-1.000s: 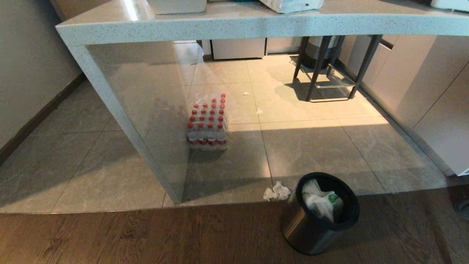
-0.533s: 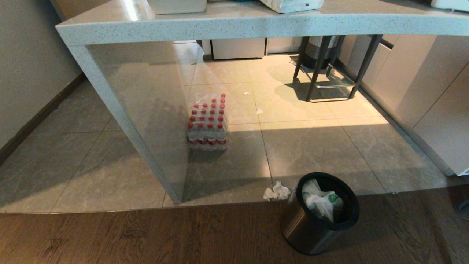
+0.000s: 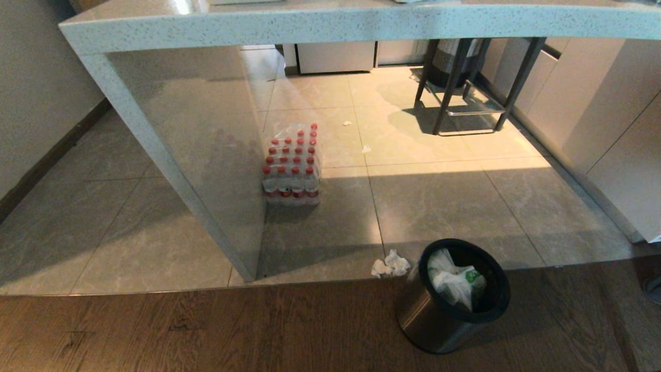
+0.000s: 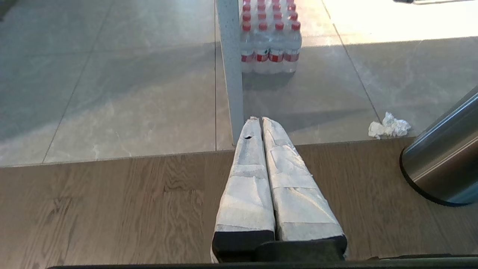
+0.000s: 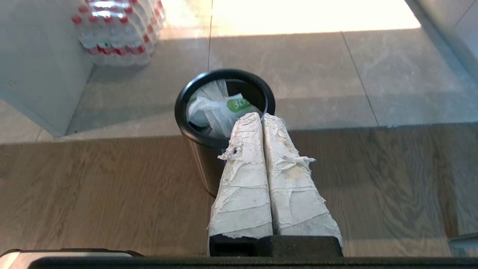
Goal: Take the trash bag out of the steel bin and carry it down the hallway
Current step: Place the outer trash can on the ground
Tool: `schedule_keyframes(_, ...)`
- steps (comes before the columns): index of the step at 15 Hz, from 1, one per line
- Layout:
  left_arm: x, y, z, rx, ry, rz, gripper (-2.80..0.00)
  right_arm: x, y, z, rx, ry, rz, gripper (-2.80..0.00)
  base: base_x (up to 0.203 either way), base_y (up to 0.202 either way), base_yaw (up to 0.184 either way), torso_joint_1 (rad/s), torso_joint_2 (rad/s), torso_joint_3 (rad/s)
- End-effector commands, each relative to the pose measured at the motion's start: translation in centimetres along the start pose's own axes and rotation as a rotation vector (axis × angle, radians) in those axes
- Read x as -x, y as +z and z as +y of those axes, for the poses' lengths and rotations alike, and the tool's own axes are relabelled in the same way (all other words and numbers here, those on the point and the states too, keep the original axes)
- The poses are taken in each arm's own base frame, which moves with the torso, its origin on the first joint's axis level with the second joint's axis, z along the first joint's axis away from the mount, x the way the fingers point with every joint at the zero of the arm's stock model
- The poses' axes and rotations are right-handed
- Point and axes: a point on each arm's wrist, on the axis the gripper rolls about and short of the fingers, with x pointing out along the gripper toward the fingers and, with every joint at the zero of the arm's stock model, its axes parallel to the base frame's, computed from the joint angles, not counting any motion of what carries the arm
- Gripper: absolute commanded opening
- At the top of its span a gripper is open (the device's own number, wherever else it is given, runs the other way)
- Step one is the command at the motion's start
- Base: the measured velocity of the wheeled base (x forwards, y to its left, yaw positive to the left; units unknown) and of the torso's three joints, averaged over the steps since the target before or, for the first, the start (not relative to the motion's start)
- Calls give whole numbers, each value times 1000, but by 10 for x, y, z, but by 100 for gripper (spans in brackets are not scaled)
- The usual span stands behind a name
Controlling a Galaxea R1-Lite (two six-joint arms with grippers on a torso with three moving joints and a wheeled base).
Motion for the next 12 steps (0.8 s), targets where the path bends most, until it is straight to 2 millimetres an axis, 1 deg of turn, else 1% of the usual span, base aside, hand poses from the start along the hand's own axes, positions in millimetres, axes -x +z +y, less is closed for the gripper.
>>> schedule_keyframes(1, 0, 0, 0, 0, 0, 0, -280, 3, -1, 0, -1, 2, -39, -280, 0, 0, 0, 6, 6, -192)
schedule_keyframes(10, 0, 0, 0, 2, 0, 0, -280, 3, -1, 0, 1, 2, -39, -280, 0, 0, 0, 2, 3, -195)
schedule_keyframes(12, 0, 0, 0, 2, 0, 0, -280, 3, -1, 0, 1, 2, -39, -280, 0, 0, 0, 0, -1, -79)
